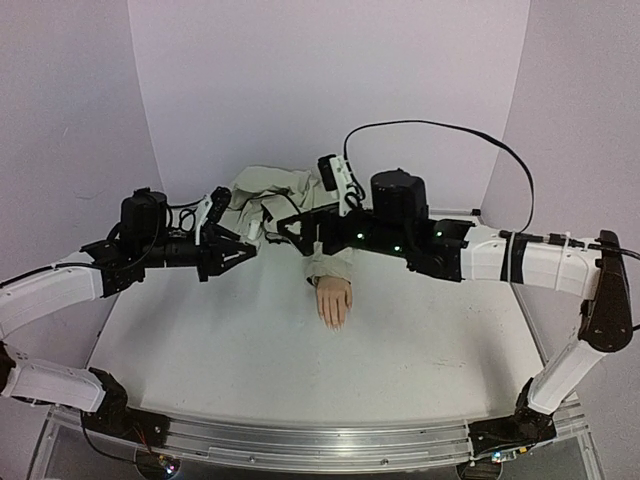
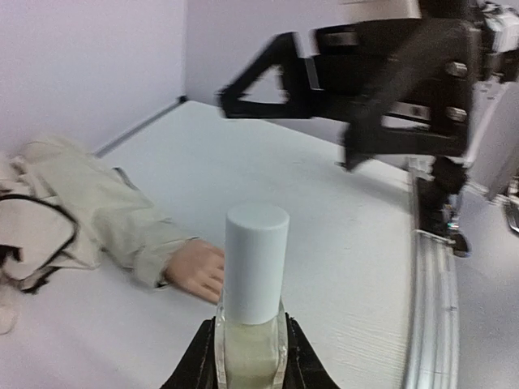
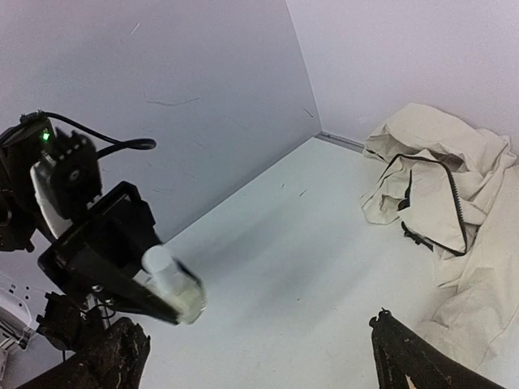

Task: Paint the nails

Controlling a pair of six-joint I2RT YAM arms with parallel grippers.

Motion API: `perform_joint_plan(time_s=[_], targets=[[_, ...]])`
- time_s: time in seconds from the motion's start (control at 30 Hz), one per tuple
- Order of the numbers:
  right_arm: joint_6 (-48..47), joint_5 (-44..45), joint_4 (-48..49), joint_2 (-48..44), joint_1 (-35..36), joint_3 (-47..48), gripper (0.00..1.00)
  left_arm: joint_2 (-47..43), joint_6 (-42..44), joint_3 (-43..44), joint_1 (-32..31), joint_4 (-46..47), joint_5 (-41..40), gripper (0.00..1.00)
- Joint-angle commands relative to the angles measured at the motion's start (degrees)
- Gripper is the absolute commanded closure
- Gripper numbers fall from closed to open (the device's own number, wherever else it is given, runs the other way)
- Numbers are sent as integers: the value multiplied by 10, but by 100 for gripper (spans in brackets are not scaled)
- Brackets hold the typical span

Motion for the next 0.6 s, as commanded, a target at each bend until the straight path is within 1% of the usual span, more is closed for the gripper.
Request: perform_joint_plan(time_s=[0.0, 0.03, 0.1, 0.13, 0.2, 0.3, 0.33, 0.37, 0.47, 0.57], targets=[[-7, -242, 78, -34, -23, -30, 2, 43, -30, 67, 1, 28, 261, 100], [-5, -282, 97, -35, -24, -35, 2, 58, -39, 78, 1, 28, 301, 100], [7, -338, 142, -36, -24, -46, 2, 82, -56, 92, 0, 28, 353, 100], [13, -355, 160, -33, -24, -48, 2, 89, -58, 97, -2, 28, 369, 100], [20, -370, 172, -21, -24, -40, 7, 96, -58, 100, -5, 28, 389, 100], [26, -384, 178, 5, -24, -14, 16, 97, -58, 97, -11, 28, 405, 100], [29, -393, 183, 13, -24, -5, 23, 98, -58, 96, -12, 28, 408, 100], [33, -401, 190, 20, -24, 2, 27, 98, -58, 96, -13, 28, 414, 100], [46, -419, 201, 43, -24, 26, 35, 100, -58, 97, -15, 28, 418, 100], [55, -439, 210, 61, -24, 47, 46, 100, -58, 96, -17, 28, 421, 100]])
